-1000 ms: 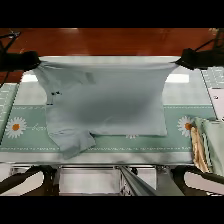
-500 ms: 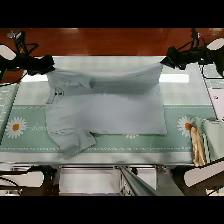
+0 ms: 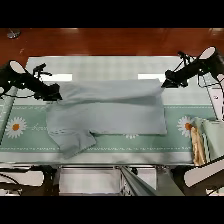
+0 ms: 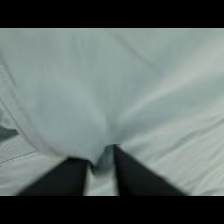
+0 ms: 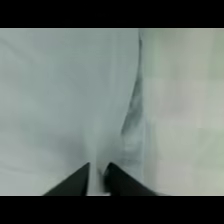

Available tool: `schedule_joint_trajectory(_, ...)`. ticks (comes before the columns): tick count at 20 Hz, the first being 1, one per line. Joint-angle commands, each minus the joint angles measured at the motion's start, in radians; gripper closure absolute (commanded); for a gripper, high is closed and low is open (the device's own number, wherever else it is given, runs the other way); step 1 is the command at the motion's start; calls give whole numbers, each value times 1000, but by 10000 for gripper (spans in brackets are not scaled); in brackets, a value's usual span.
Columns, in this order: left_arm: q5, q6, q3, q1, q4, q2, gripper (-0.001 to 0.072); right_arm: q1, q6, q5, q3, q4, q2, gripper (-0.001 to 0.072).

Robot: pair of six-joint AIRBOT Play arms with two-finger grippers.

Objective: Fold the shirts.

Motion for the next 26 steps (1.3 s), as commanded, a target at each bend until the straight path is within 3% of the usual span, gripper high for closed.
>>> schedule_joint_trajectory(1, -93, -35, 11, 9, 88, -7, 5, -4, 25, 66, -11, -35, 9, 88)
schedule_joint_trajectory(2, -139, -87, 37, 16, 156, -6, 5, -22, 16, 102, -10, -38, 22, 88)
schedule_joint_trajectory(5, -235, -75, 15, 73, 195, 45, 5, -83, -50, 199, -55, -106, 97, 88)
schedule_joint_trajectory(7, -248, -60, -105, 126, 195, 124, 5, -142, -88, 129, -198, -107, 202, 88)
schedule_joint_trajectory(9, -181, -55, -288, 209, 149, 228, 5, -207, -89, -16, -407, -55, 333, 88)
schedule_joint_trajectory(12, -164, 64, -501, 413, -172, 337, 5, -236, -196, -142, -693, 75, 499, 88)
schedule_joint_trajectory(15, -158, 64, -634, 493, -101, 399, 5, -230, -225, -197, -886, 121, 592, 88)
schedule_joint_trajectory(19, -39, 97, -783, 436, -208, 416, 5, -227, -272, -232, -972, 262, 618, 88)
schedule_joint_trajectory(22, 47, 161, -867, 320, -356, 416, 5, -216, -271, -237, -973, 281, 618, 89)
schedule_joint_trajectory(25, 87, 176, -885, 193, -390, 416, 14, -264, -243, -258, -944, 233, 618, 88)
schedule_joint_trajectory(26, 88, 181, -879, 170, -389, 416, 308, -299, -211, -247, -925, 177, 618, 88)
